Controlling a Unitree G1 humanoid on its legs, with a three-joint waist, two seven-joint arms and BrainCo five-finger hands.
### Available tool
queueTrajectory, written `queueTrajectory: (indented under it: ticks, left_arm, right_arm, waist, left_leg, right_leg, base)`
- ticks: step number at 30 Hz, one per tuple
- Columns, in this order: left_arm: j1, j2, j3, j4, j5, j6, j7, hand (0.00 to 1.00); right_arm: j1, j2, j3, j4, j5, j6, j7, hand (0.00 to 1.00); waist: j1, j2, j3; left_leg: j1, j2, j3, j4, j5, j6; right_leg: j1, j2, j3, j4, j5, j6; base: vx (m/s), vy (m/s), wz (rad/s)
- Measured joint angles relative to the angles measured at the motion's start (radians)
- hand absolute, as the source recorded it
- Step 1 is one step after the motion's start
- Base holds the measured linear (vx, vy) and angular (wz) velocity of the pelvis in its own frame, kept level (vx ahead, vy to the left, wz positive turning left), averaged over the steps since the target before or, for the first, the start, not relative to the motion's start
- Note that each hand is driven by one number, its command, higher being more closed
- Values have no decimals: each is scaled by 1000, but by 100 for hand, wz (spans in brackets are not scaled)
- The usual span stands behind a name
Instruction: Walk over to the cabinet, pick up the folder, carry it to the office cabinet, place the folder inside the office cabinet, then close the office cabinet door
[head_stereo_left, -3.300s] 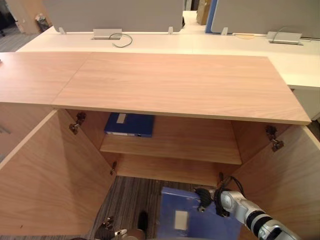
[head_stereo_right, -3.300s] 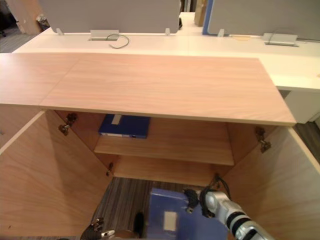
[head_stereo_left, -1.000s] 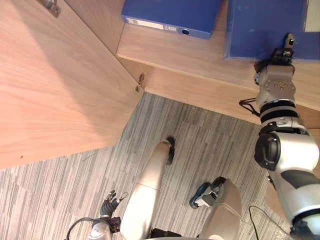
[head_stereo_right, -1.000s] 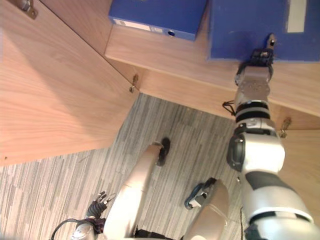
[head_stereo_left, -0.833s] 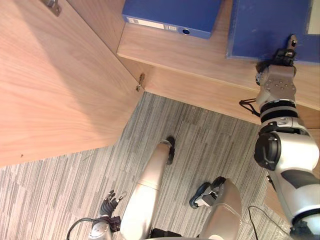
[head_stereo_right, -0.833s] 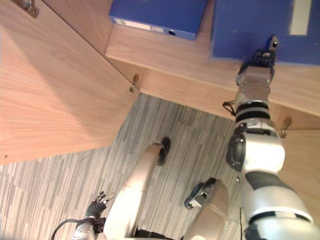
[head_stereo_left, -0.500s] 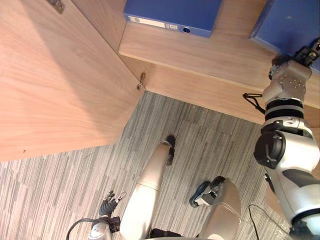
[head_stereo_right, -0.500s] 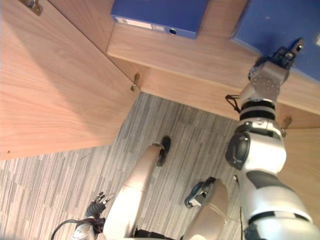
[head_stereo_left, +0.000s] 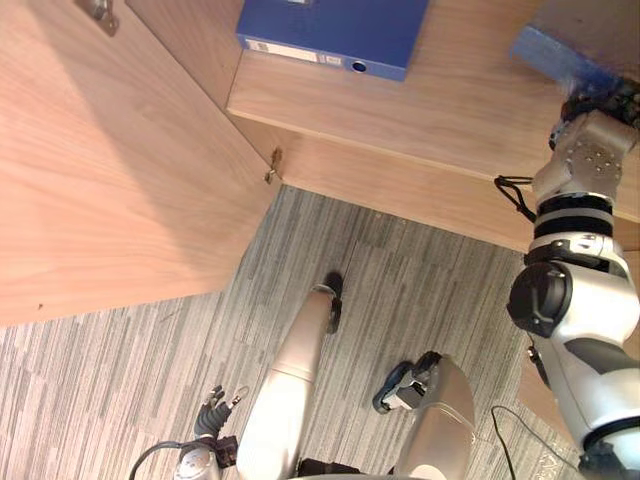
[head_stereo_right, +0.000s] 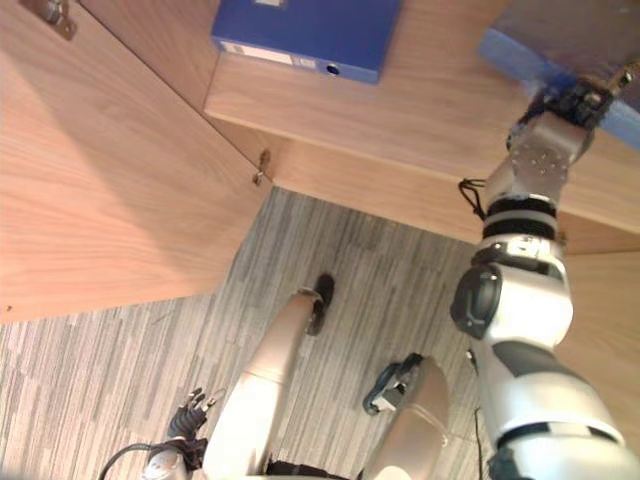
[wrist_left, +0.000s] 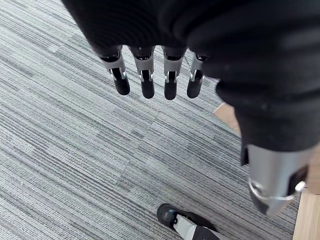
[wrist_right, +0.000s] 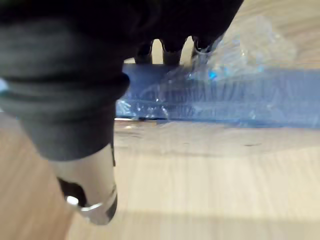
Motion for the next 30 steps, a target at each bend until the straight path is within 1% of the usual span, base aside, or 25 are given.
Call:
queueTrajectory:
  ticks: [1,2,3,5,6,8,9,11,12,13,14,15,16,17,18,19,20,22,23,24,25,27,30]
  left_arm:
    - [0,0,0,1,0,-1,4,0]
    - [0,0,0,1,0,-3,7,0]
    - [0,0,0,2,0,-6,8,0]
    - [-2,0,3,6,-1,-16,16,0]
    - [-2,0,3,7,-1,-17,16,0]
    - [-3,1,4,7,-7,-22,18,0]
    - [-3,1,5,7,-10,-23,18,0]
    - [-3,2,5,9,-12,-29,18,0]
    - [-4,3,5,9,-12,-30,18,0]
    - [-4,4,5,11,-12,-32,18,0]
    - [-4,5,5,11,-12,-38,18,0]
    - [-4,5,5,10,-12,-40,18,0]
    - [-4,5,4,9,-12,-45,18,0]
    - [-4,5,3,6,-13,-49,18,0]
    - [-4,5,2,5,-13,-50,19,0]
    - [-4,6,0,5,-13,-52,18,0]
    - [-4,7,-1,5,-13,-52,18,0]
    - [-4,9,-5,4,-13,-60,18,0]
    - [-4,9,-5,4,-13,-61,18,0]
    - [-4,9,-5,4,-14,-64,16,0]
    - [-4,9,-5,4,-14,-64,16,0]
    - [-6,8,-13,3,-17,-66,15,0]
    - [-5,13,-24,-9,-17,-65,15,0]
  right_arm:
    - [0,-2,14,1,-37,19,0,0]
    - [0,-13,54,6,-90,48,0,0]
    - [0,-18,74,7,-113,63,0,0]
    - [-8,-26,140,18,-208,117,3,0]
    - [-10,-26,151,19,-221,126,5,0]
    - [-32,-28,210,40,-282,159,18,0]
    - [-39,-29,230,52,-294,166,23,0]
    - [-46,-36,313,86,-401,222,50,0]
    - [-47,-37,338,100,-431,237,60,0]
    - [-50,-38,390,127,-500,271,80,0]
    - [-60,-41,445,159,-591,317,109,0]
    - [-67,-44,478,179,-629,336,124,0]
    - [-77,-51,530,209,-687,369,149,0]
    - [-78,-59,570,228,-749,388,163,0]
    - [-78,-62,586,237,-788,397,169,0]
    - [-78,-69,613,256,-886,411,181,0]
    - [-78,-73,629,264,-922,417,184,0]
    - [-78,-96,664,271,-1072,429,205,0]
    - [-78,-102,665,272,-1096,431,210,0]
    - [-78,-120,664,286,-1148,433,226,0]
    - [-78,-121,664,290,-1159,434,227,0]
    - [-78,-125,665,309,-1240,442,246,0]
    - [-78,-147,666,336,-1290,457,262,0]
  waist:
    - [-1,0,0]
    - [-2,-2,0]
    - [-2,-3,0]
    - [-2,-8,0]
    - [-2,-9,-1]
    - [-5,-15,0]
    - [-6,-15,0]
    - [-6,-20,0]
    - [-7,-21,0]
    - [-10,-24,-1]
    - [-15,-24,0]
    - [-17,-25,0]
    - [-17,-25,0]
    - [-13,-26,0]
    - [-12,-26,0]
    - [-11,-26,0]
    - [-12,-26,0]
    - [-13,-27,0]
    - [-13,-27,0]
    - [-13,-27,0]
    - [-14,-27,0]
    - [-19,-27,0]
    - [-16,-27,0]
  left_leg:
    - [1,3,0,0,0,0]
    - [4,6,0,-2,1,-1]
    - [5,7,1,-3,1,-1]
    - [12,9,2,-8,4,-4]
    - [14,10,2,-10,5,-5]
    - [16,12,0,-24,15,-9]
    - [16,13,-1,-28,17,-10]
    - [24,20,-2,-45,25,-12]
    - [28,21,-1,-49,26,-13]
    - [34,23,-1,-58,31,-14]
    - [36,25,0,-67,36,-15]
    - [36,26,0,-72,39,-14]
    - [37,30,1,-82,44,-12]
    - [40,35,3,-90,47,-9]
    - [41,37,4,-92,48,-9]
    - [47,38,6,-97,48,-8]
    - [50,37,7,-98,49,-7]
    - [57,38,10,-110,53,-3]
    - [57,39,11,-112,54,-2]
    - [59,40,13,-114,55,0]
    - [60,40,13,-115,55,0]
    - [65,42,18,-127,61,1]
    - [69,41,19,-147,72,0]
  right_leg:
    - [0,3,0,-2,1,-1]
    - [0,5,0,-4,4,-3]
    - [0,5,0,-4,5,-4]
    - [3,6,1,-4,5,-5]
    - [3,6,1,-4,5,-5]
    - [0,10,1,-10,9,-13]
    - [0,12,0,-13,12,-17]
    - [2,22,0,-27,21,-20]
    - [4,23,0,-30,22,-21]
    - [6,25,0,-37,27,-22]
    - [5,26,-1,-43,31,-23]
    - [4,28,-2,-48,36,-32]
    - [3,32,-3,-57,44,-41]
    - [3,37,-3,-67,50,-47]
    - [4,38,-3,-71,53,-49]
    - [9,38,-3,-77,55,-52]
    - [13,38,-3,-80,56,-52]
    - [16,38,-3,-90,63,-54]
    - [16,39,-3,-91,64,-54]
    - [16,38,-2,-92,66,-54]
    - [16,39,-2,-93,67,-54]
    - [15,39,0,-102,73,-56]
    - [13,40,-2,-113,80,-57]
  base:
    - [-30,2,-12]
    - [-25,1,-8]
    - [-25,0,-6]
    - [0,0,0]
    - [-33,-21,0]
    - [0,0,0]
    - [0,0,0]
    - [-24,-15,-7]
    - [-23,-14,-7]
    - [-26,-12,-5]
    - [-28,-10,-4]
    - [-35,-3,-6]
    - [-37,5,-8]
    - [-35,9,-10]
    - [-25,18,-9]
    - [-17,17,-4]
    - [-22,21,-3]
    - [-20,9,-2]
    - [-47,16,-3]
    - [-41,11,-2]
    - [-42,9,-4]
    - [-42,7,-4]
    - [-43,2,0]
